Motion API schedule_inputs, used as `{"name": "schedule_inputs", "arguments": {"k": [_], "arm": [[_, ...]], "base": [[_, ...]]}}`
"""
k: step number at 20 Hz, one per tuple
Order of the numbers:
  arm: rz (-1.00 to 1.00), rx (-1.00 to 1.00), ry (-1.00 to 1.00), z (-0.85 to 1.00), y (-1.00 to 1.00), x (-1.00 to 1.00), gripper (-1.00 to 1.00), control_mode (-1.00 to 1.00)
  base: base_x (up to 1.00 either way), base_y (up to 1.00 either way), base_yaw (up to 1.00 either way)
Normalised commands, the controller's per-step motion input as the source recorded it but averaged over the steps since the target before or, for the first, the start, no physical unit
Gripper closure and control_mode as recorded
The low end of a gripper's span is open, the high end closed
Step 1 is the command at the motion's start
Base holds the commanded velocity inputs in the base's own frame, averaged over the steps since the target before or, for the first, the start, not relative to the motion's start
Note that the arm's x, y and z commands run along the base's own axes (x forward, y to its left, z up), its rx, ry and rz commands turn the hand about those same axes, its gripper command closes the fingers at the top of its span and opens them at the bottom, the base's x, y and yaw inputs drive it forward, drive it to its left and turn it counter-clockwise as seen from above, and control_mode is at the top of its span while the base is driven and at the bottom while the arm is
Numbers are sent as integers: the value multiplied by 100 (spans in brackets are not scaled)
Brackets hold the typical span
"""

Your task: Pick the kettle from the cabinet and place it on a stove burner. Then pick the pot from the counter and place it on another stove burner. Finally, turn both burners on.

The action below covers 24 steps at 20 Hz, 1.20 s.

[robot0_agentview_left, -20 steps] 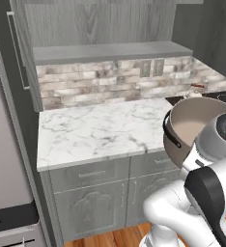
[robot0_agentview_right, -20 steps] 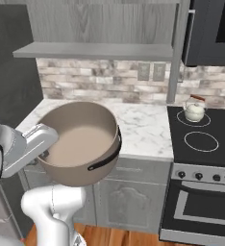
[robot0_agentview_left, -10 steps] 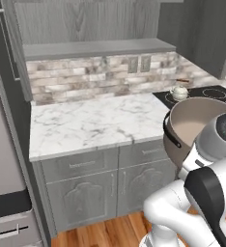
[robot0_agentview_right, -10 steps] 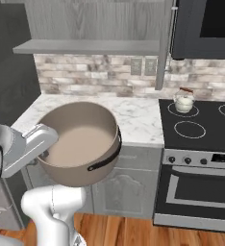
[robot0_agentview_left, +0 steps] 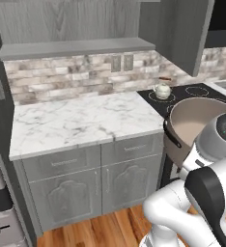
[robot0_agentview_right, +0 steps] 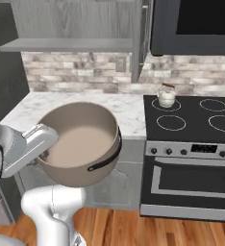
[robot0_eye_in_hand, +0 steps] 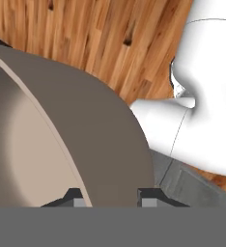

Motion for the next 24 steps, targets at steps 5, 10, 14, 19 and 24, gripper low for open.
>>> {"name": "schedule_inputs", "arguments": {"k": [5, 10, 14, 19, 24], "arm": [[0, 0, 0, 0, 0, 0, 100, 100], [0, 0, 0, 0, 0, 0, 100, 100], [0, 0, 0, 0, 0, 0, 100, 100], [0, 0, 0, 0, 0, 0, 100, 100], [0, 0, 0, 0, 0, 0, 100, 100]], "base": [[-26, -58, -7], [-20, -67, -5], [-19, -70, -2], [-6, -73, 0], [0, -67, 0]]}}
